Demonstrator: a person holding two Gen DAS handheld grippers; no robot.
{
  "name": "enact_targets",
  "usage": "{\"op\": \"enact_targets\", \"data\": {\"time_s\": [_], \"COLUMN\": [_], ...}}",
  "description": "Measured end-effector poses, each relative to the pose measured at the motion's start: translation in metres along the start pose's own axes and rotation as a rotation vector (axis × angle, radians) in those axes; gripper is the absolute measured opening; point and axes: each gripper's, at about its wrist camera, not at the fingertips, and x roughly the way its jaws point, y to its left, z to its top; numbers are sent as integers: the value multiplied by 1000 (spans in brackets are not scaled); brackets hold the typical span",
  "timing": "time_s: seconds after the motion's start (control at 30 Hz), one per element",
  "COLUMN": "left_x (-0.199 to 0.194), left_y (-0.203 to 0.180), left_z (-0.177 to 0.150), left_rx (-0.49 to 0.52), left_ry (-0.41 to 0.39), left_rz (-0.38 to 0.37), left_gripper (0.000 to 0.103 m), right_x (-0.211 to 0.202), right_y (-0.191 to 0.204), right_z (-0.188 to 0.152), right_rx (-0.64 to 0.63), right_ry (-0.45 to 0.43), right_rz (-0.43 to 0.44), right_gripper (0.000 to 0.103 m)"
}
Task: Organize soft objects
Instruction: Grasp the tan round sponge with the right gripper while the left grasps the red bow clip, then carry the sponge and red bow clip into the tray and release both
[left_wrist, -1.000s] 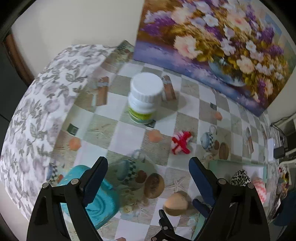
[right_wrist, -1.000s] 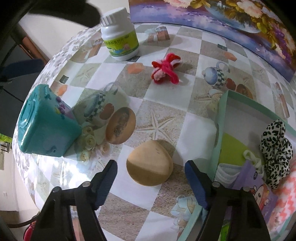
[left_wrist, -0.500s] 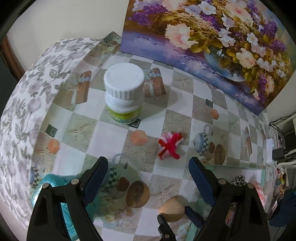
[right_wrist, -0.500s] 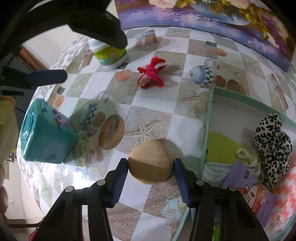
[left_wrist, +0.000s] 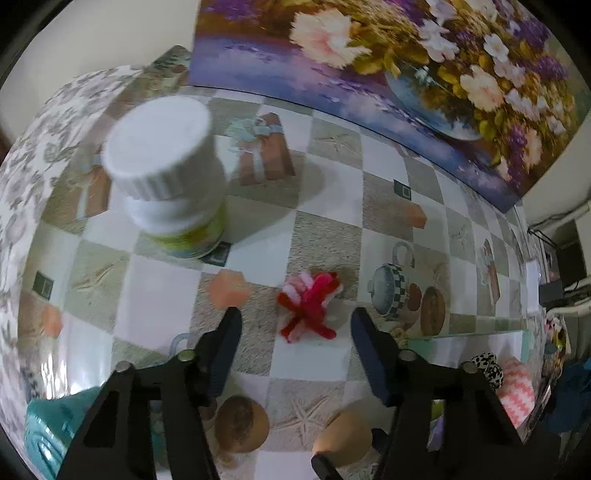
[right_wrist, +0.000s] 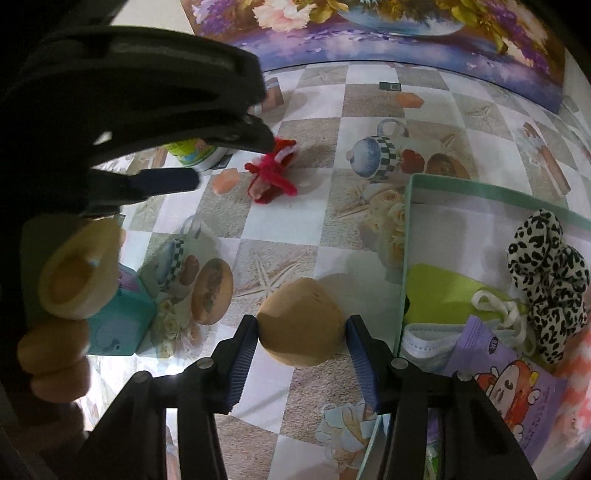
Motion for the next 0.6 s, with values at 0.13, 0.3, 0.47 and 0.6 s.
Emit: {"op": "enact_targets", "data": {"time_s": [0.13,0.3,0.47,0.6], "left_x": [8,21,14,2], "left_y": [-1,-1,8,14], "left_z": [1,0,-1,-2], "left_rx": [22,30,2,-17], "left_ry": [11,34,21,11], "left_rz": [-3,-24,-36,-27], "left_gripper": [48,25,22,22], "right_x": [-3,-2,-4,-4], "right_y": [-1,0,1,5], "right_z": [-1,0,0,-1], "right_rx": [6,0,0,2], "right_ry": [0,3,3,-3], "right_rz": [7,4,3,1], "right_gripper": [52,52,52,52]}}
